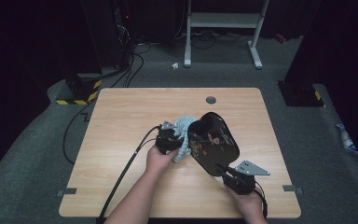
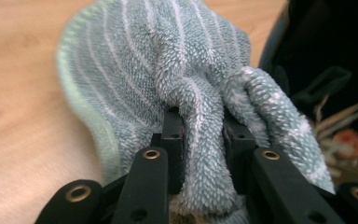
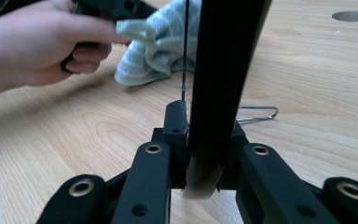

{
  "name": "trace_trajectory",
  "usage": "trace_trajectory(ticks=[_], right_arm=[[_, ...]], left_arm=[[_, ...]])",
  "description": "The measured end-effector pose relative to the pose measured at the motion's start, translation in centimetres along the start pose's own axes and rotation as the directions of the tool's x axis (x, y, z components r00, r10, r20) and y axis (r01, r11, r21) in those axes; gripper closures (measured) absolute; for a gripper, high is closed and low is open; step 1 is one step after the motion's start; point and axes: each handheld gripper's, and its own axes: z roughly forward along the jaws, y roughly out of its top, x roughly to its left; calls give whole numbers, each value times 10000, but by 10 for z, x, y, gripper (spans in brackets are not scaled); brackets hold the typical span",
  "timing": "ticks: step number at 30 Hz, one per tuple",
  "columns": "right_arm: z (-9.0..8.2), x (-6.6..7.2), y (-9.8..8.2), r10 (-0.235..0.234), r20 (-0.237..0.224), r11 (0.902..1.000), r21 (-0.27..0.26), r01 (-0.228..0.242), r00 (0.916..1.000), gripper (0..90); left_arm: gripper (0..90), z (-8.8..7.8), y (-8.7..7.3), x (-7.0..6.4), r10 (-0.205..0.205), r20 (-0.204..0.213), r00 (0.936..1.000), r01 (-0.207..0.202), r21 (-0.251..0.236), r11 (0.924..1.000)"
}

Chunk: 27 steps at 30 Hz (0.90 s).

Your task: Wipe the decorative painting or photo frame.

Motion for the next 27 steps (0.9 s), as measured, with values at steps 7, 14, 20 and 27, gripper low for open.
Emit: trace_trajectory(ticks=[7,14,20,27], right_arm=[[0,0,0,0,2,10000,-9,0,10000,784],[0,-2,0,96,3,10000,-6,-96,10000,799],[0,1,1,46,136,10000,88,-47,9999,801],[0,0,1,46,94,10000,71,-46,9999,800]], left_arm=[[754,6,-12,-8,704,-93,9975,-697,660,9954],[752,3,-11,-8,622,-58,9980,-616,700,9956],[751,-6,-4,-2,112,31,9999,-112,71,9999],[753,-27,11,3,-341,265,9991,367,-1041,9939]])
